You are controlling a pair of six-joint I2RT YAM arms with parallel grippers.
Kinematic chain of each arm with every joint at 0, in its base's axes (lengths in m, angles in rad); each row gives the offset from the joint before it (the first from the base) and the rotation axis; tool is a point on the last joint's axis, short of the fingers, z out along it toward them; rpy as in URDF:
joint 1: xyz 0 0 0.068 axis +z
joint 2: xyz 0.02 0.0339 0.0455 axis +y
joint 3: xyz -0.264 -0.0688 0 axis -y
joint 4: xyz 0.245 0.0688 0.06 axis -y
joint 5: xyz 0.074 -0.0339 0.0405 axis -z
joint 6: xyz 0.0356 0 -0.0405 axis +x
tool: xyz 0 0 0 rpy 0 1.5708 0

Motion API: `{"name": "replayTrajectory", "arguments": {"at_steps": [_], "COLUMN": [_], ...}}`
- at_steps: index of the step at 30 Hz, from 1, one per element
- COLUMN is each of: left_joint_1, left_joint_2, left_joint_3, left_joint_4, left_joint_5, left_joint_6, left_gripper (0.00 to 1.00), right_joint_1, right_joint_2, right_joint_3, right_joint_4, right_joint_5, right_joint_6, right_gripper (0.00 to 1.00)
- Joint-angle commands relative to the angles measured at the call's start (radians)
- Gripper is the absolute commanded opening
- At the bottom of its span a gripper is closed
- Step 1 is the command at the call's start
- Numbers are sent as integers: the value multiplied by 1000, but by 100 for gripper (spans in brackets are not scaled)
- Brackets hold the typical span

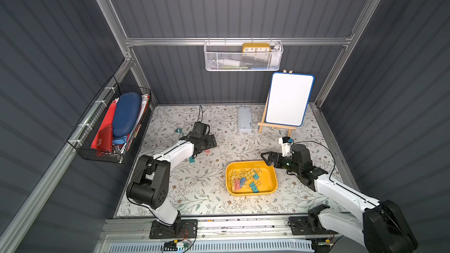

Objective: Put the binder clips in the storage box
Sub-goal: Pick up the binder clip at the center of the board.

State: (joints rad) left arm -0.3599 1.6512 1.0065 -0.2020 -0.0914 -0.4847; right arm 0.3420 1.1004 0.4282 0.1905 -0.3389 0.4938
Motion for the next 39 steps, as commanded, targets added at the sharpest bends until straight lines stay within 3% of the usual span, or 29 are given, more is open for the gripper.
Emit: {"name": "replayTrajectory", "arguments": {"at_steps": [1, 9, 19, 26, 27, 33, 39], "left_joint_1": [4, 9, 9, 9, 9, -4, -46], "left_joint_2": [7, 90, 81, 43, 42, 20, -24], "left_joint_3": [-6, -4, -31, -41, -41, -55, -90], "left_joint_4": [26, 70, 78, 49, 50, 65, 48], "left_joint_5": [-26, 40, 68, -5, -11, 65, 28], "left_joint_6": [6, 37, 23, 6, 7, 84, 50], "left_gripper": [84, 73, 47, 36, 36, 67, 68], "right_joint_1": [-5, -4, -5, -2, -1, 2, 9], "right_joint_2": [14, 9, -33, -146, -161, -228, -228], "right_joint_3": [-13, -29, -22, 3, 2, -3, -9], "right_joint_4": [56, 59, 17, -4, -6, -20, -20], "right_joint_5": [-21, -17, -12, -125, -127, -126, -124], "right_joint_6": [-4, -8, -4, 124, 139, 206, 230], "right_gripper": [99, 99, 99, 99, 99, 99, 99]}}
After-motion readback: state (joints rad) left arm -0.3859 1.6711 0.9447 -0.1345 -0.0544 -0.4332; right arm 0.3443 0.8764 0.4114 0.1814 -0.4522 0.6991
